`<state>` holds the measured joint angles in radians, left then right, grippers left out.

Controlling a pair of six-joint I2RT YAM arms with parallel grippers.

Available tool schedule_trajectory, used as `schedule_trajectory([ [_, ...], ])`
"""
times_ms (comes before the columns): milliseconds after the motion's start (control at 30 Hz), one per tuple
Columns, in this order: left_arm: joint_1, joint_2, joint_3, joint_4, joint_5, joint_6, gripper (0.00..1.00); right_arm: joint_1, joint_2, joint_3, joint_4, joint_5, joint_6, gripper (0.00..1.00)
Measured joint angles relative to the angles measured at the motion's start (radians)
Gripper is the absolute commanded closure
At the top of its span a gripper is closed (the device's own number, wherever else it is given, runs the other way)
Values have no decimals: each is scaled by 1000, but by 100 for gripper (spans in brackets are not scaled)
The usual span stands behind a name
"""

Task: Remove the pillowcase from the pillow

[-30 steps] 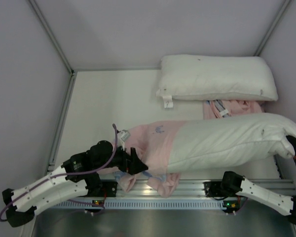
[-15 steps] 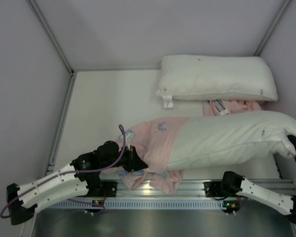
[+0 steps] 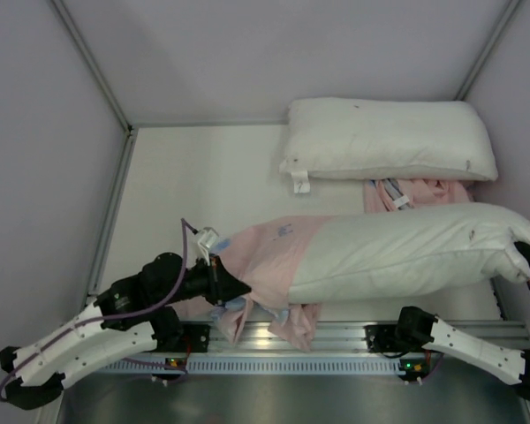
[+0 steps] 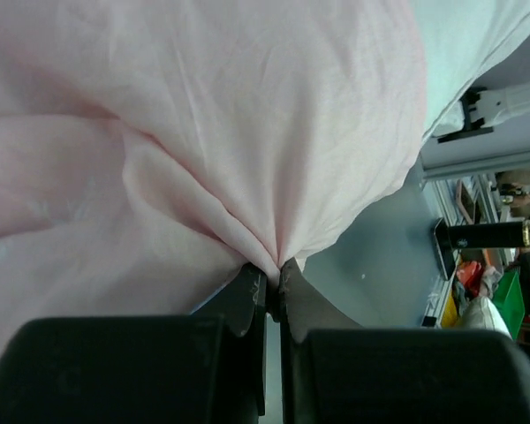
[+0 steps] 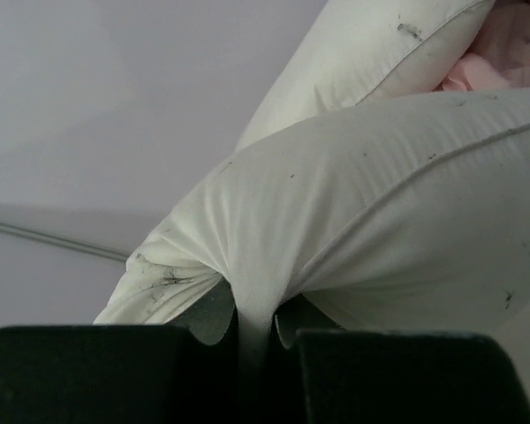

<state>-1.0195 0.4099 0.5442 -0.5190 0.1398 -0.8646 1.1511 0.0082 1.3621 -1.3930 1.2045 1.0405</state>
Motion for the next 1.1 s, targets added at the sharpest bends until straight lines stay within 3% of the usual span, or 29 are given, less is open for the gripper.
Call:
schedule_trajectory([
  [233,-2,-95,328,-285,-152,33,100,4,0,1,0,-51,1,100],
  [433,-4,-120,502,-472,-226,40,100,11,0,-1,1,-145,8,100],
  [800,-7,-146,645,-659,-306,24,100,21,11,-27,5,-250,29,100],
  [933,-7,-152,648,-691,-319,16,87,24,13,-47,8,-252,37,100],
  [1100,-5,-193,645,-734,-391,11,87,25,11,-43,6,-120,35,100],
])
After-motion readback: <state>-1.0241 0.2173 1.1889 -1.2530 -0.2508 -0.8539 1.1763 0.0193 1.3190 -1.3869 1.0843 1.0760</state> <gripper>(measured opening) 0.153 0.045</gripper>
